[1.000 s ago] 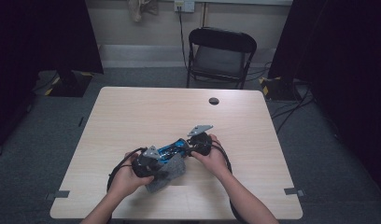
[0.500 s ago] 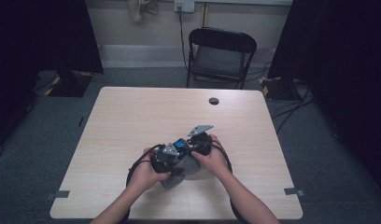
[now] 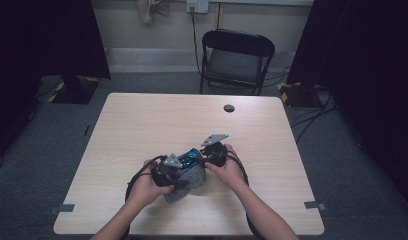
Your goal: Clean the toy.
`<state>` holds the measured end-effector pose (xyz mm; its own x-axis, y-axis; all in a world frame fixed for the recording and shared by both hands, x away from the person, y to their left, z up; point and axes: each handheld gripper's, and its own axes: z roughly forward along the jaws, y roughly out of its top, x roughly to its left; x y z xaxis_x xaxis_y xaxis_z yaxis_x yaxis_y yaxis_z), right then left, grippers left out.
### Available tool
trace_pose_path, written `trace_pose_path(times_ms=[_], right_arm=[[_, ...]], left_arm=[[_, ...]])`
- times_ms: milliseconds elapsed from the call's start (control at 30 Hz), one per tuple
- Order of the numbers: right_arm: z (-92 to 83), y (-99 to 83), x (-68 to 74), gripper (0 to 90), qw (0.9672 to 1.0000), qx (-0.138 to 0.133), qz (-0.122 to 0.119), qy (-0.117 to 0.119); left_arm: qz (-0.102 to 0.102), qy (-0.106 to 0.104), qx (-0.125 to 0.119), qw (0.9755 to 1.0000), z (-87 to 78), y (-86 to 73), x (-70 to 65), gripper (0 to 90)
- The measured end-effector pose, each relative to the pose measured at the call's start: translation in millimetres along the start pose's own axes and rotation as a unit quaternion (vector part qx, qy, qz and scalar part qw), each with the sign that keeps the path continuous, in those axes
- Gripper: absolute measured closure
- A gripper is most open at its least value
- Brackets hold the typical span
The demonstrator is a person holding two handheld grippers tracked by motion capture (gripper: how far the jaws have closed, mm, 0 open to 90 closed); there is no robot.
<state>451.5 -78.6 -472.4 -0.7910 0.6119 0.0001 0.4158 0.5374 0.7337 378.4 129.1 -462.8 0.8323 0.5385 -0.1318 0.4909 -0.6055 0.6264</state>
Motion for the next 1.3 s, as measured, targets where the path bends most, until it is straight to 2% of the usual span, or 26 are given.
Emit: trace_pose_path(times_ms=[400,533,633,667,733,867,1033,1067,1233,1300], right_arm=[[-0.2,0.5,-0.6,59.8,1.0000,0.002,-0.003,-0.002],[-0.2,0.5,-0.4,59.8,1.0000,0.002,-0.002,-0.002],[-0.3,0.6,-0.2,59.8,1.0000,0.002,-0.003,-0.003],[-0.3,0.5,0.0,59.8,1.0000,0.002,-0.003,-0.004],[-0.2,0.3,0.0,59.8,1.0000,0.002,-0.001,-0.003],[-0.2,-0.4,-0.3,59.8,1.0000,-0.001,0.000,-0.002],[-0.1,-0.7,-1.0,59.7,1.0000,-0.002,0.003,0.000],[-0.1,-0.6,-1.0,59.8,1.0000,-0.001,0.002,0.000],[-0.2,-1.1,-0.8,59.8,1.0000,-0.003,0.002,0.000],[-0.2,-1.5,-1.0,59.7,1.0000,-0.005,0.003,0.000]], left_arm=[[-0.014,0.006,0.010,0.9998,-19.4,-20.1,-0.1,72.5],[-0.006,0.002,0.002,1.0000,-22.1,-19.1,-3.8,72.4],[-0.006,-0.009,-0.005,0.9999,-21.4,-13.4,-7.0,72.4],[0.002,-0.013,-0.009,0.9999,-17.7,-6.6,-11.4,72.4],[0.006,-0.018,-0.008,0.9998,-14.4,-2.8,-13.6,72.4],[0.015,-0.014,-0.006,0.9998,-0.7,8.0,-16.0,72.4],[0.007,-0.016,-0.007,0.9998,13.8,17.4,-13.1,72.3],[0.004,-0.009,-0.009,0.9999,19.3,19.7,-12.5,72.3],[-0.002,-0.005,-0.007,1.0000,23.3,20.3,-11.1,72.3],[0.001,0.002,-0.002,1.0000,20.1,18.8,-8.2,72.4]])
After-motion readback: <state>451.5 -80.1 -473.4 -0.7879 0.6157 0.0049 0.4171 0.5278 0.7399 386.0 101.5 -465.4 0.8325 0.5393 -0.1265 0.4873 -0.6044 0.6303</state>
